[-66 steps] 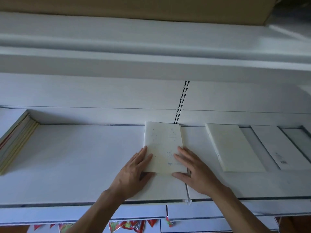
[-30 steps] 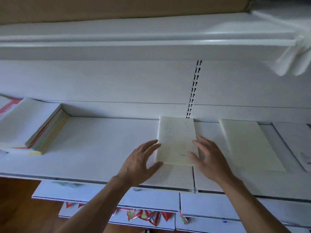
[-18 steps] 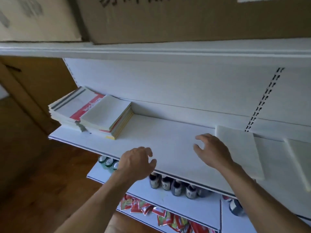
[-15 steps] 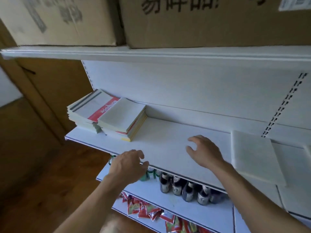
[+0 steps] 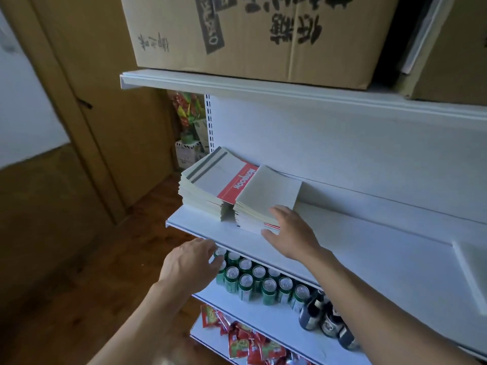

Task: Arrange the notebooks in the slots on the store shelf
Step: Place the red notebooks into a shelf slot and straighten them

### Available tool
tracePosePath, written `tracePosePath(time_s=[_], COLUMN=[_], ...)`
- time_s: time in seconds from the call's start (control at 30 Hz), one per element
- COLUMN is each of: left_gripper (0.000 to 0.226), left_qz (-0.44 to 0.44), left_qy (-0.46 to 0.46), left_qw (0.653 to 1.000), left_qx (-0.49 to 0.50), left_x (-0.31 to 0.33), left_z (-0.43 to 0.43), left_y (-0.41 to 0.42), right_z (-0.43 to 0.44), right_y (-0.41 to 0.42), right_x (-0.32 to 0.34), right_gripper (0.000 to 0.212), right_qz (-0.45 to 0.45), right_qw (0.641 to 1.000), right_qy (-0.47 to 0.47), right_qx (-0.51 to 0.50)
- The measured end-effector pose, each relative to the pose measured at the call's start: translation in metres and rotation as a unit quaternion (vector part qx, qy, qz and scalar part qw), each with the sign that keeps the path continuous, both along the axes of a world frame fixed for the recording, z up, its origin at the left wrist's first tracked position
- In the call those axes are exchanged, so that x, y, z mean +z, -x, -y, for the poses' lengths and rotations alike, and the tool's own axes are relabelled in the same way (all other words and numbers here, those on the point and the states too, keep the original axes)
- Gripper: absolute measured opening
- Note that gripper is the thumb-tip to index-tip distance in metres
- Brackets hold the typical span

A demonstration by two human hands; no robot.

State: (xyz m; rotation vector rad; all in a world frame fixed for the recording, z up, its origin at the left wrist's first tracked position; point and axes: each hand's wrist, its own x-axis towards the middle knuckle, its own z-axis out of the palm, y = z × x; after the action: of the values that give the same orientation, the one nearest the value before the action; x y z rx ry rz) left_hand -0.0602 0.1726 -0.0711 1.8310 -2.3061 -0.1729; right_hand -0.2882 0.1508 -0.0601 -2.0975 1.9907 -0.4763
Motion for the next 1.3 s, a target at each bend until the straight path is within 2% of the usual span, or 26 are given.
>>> tracePosePath(time_s=[0.17,0.27,0.37,0.5,0.63,0.73,0.8,0.9,0.97,1.13,1.3], left_gripper=[0.031,0.031,0.03,0.03,0.043,0.042,0.045,0.077,0.078,0.051,0.029], left_qz=[-0.046,-0.049,-0.078,-0.093,-0.143,-0.159,-0.103,0.03,0.068,-0.043,-0.191], left_qy=[0.01,0.052,0.072,0.072,0.114,0.151,0.165,0.062,0.053,0.11,0.192], left_qw=[0.999,0.996,0.992,0.984,0.956,0.934,0.933,0.944,0.94,0.92,0.91], left_qx=[-0.027,-0.046,-0.07,-0.131,-0.228,-0.281,-0.304,-0.323,-0.329,-0.374,-0.314], left_x=[0.001,0.005,0.004,0.0,0.003,0.009,0.011,0.007,0.0,-0.002,0.032], left_z=[0.061,0.096,0.12,0.142,0.161,0.176,0.192,0.215,0.221,0.221,0.208], left_y=[0.002,-0.003,-0.004,0.0,-0.005,-0.01,-0.011,-0.019,-0.028,-0.052,-0.049], right_z=[0.069,0.096,0.096,0.078,0.067,0.057,0.052,0.044,0.037,0.021,0.006], right_y=[-0.008,-0.016,-0.02,-0.019,-0.017,-0.02,-0.023,-0.03,-0.034,-0.041,-0.046], right_x=[-0.009,-0.023,-0.033,-0.037,-0.032,-0.021,-0.011,-0.002,0.002,0.011,0.011], right_gripper=[0.086,0.093,0.089,0.072,0.064,0.069,0.069,0.064,0.056,0.045,0.04], right_qz=[-0.047,-0.089,-0.106,-0.112,-0.059,0.009,0.049,0.089,0.127,0.133,0.153], right_qw=[0.998,0.993,0.992,0.993,0.997,1.0,0.995,0.976,0.956,0.921,0.905], right_qy=[-0.034,-0.073,-0.071,-0.027,-0.038,-0.011,0.037,0.11,0.145,0.185,0.206], right_qx=[-0.003,0.002,-0.001,0.008,0.016,-0.021,-0.083,-0.168,-0.222,-0.316,-0.338])
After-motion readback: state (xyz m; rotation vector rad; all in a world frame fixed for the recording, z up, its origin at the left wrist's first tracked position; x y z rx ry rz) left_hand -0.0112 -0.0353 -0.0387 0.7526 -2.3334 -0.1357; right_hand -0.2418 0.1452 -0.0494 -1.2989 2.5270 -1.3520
